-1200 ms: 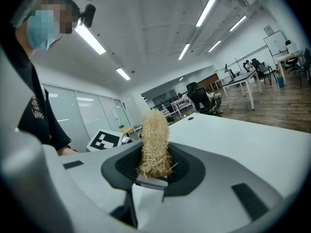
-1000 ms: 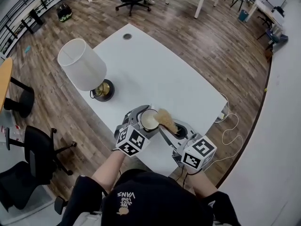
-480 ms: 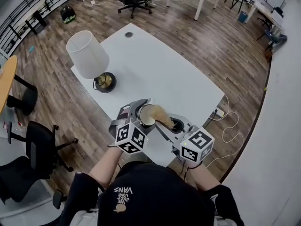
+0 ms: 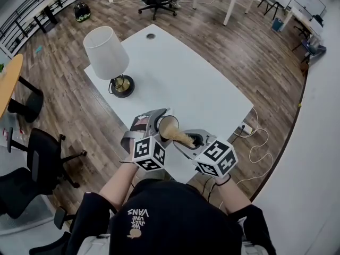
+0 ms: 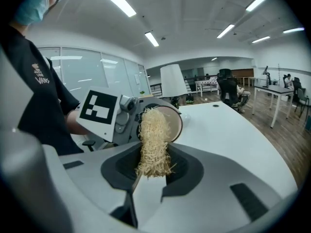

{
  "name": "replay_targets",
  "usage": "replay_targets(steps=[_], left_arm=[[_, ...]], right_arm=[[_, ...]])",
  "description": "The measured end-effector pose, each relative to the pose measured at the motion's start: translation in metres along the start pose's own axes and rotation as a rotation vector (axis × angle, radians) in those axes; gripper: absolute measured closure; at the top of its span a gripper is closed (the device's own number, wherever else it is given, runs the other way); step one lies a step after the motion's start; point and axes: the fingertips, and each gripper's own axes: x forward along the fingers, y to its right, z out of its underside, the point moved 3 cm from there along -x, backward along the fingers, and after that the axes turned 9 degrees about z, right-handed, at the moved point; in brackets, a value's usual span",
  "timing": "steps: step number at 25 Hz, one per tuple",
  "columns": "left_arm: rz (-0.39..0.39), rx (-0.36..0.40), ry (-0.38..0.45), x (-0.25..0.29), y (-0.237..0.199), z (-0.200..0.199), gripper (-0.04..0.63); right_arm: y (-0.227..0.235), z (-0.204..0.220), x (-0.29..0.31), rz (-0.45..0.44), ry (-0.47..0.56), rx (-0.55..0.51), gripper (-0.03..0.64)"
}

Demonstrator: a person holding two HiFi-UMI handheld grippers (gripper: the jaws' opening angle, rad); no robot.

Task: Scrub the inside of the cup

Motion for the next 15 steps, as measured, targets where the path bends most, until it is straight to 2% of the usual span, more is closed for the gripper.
replay_targets(steps=[5,15], left_arm=[[0.023,0.011,-0.024,0.004,0.010,0.005,0.173],[0.039,0.032,-0.004,0.013,0.011,-0.004,0.173]], right_arm=[[-0.014,-0.003,0.009,-0.067,-0.051,-0.032,0.517],[0.021,-0.014,0.008,-0.014,-0.031,0.011,0.517]])
